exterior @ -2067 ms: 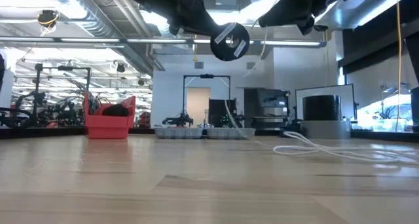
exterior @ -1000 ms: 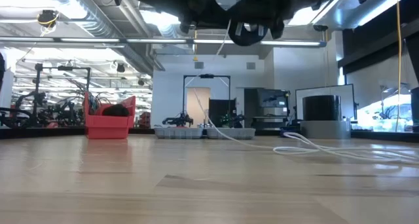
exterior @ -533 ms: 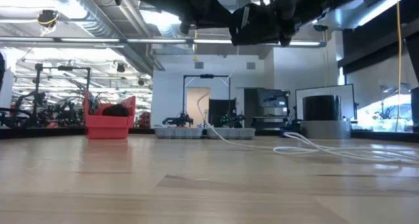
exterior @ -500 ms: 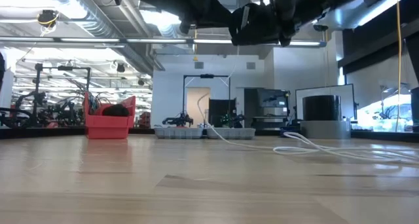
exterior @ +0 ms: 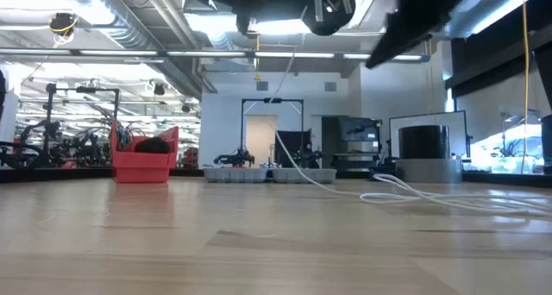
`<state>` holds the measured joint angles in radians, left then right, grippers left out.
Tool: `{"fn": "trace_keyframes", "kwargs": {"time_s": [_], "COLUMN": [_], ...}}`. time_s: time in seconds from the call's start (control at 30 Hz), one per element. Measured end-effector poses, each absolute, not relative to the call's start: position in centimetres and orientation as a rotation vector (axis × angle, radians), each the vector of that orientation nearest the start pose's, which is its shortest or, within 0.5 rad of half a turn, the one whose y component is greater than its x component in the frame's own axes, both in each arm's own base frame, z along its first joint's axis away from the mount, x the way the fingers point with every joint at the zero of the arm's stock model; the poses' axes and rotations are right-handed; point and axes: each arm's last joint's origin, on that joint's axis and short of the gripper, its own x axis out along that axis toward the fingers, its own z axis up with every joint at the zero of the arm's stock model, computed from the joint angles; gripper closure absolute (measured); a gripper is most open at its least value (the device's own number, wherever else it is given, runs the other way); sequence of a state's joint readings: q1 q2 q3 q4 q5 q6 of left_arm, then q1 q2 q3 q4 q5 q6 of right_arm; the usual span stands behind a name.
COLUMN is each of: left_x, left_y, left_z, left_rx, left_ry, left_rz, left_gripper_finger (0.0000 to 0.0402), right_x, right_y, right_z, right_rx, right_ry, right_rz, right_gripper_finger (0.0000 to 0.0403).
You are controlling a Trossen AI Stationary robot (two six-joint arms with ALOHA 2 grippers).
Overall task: Coil cords
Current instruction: Coil the white wire into the spool
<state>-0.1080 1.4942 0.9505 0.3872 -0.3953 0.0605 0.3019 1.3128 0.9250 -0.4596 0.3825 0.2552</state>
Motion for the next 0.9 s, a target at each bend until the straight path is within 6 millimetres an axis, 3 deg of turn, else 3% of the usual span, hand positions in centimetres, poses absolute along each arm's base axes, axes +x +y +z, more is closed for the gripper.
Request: {"fn": "trace_keyframes", "kwargs": {"time_s": [0.1,0.23,0.43,0.9], "left_x": [33.2,33.2,33.2,33.0], "left_y": [-2.6,-2.6,-2.6,-2.6], "left_z": [27.8,27.8,27.8,28.0], "left_rx": [0.101,0.102,0.12,0.128], "left_ry": [0.158,0.158,0.162,0.164], "left_rz": [0.28,0.282,0.28,0.28], "left_gripper_finger": [0.0402,0.0402,0.0402,0.0402], "right_x": [24.8,24.7,24.7,27.4], "right_y": [7.5,7.5,5.8,2.1], "right_z": [23.2,19.4,14.7,12.3], "right_rx": [-0.129,-0.197,-0.199,-0.122], "right_ry": [0.759,0.606,0.428,0.354], "right_rz": [-0.23,-0.306,-0.313,-0.365], "right_gripper_finger": [0.0229,0.0229,0.0229,0.0211]}}
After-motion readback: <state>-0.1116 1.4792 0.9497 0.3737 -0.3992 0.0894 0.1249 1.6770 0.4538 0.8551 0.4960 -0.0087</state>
